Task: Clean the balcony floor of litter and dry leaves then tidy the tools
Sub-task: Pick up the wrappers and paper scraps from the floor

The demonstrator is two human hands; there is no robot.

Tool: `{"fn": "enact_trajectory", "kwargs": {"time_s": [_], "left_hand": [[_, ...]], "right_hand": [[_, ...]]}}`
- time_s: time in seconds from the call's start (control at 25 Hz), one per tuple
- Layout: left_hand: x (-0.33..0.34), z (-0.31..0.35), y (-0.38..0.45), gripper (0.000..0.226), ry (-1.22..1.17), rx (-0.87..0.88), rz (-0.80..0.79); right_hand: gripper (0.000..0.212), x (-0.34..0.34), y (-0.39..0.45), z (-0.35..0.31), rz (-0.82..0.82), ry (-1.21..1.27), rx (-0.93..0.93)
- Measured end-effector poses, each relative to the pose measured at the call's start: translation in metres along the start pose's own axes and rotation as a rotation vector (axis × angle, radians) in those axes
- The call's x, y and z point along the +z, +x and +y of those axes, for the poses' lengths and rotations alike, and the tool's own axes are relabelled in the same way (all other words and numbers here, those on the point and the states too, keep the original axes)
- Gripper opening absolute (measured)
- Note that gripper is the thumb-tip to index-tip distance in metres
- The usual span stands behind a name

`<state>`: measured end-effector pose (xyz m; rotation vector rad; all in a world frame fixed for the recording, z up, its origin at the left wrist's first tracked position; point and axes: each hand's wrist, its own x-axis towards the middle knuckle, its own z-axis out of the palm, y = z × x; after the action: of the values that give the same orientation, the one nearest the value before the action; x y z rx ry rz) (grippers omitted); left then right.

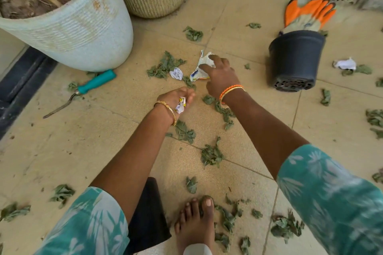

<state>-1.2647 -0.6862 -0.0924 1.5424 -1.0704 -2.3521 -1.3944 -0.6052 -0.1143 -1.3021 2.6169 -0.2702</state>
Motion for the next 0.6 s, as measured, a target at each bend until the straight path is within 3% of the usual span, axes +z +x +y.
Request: {"fn": "enact_trajectory", "kwargs": {"time_s": [0.08,0.16,0.24,0.32,0.4,0.48,0.56,0.6], "left_hand": [[-0.006,-0.001,0.000,0.027,0.039,0.018,-0.004],[-0.014,-0.002,0.002,0.019,0.051,0.011,0.031],[-0.023,0.000,0.005,0.034,0.057,-0.030,0.069],[-0.027,0.003,0.006,0.043,0.020,-0.071,0.082],[-0.025,0.003,0.005,0.049,-0.010,-0.071,0.053],[-0.015,0.003,0.003,0.052,0.011,-0.010,-0.074],[-0.008,-0.002,-0.001,0.060,0.135,0.063,-0.175],[-0.007,-0.003,-0.001,0.068,0.215,0.059,-0.143]], "right_hand": [[0.041,0.017,0.018,0.001,-0.030,0.038,0.016],[0.027,0.024,0.023,0.005,0.151,0.231,0.033],[0.021,0.016,0.015,0.006,0.376,0.515,0.142],[0.018,0.003,0.001,0.005,0.483,0.775,0.269],[0.014,-0.006,-0.015,-0.003,0.405,1.081,0.322],[0.010,-0.011,-0.031,-0.019,0.201,1.393,0.339],[0.008,-0.013,-0.042,-0.035,-0.011,1.542,0.381],[0.009,-0.012,-0.046,-0.042,-0.079,1.569,0.405]]}}
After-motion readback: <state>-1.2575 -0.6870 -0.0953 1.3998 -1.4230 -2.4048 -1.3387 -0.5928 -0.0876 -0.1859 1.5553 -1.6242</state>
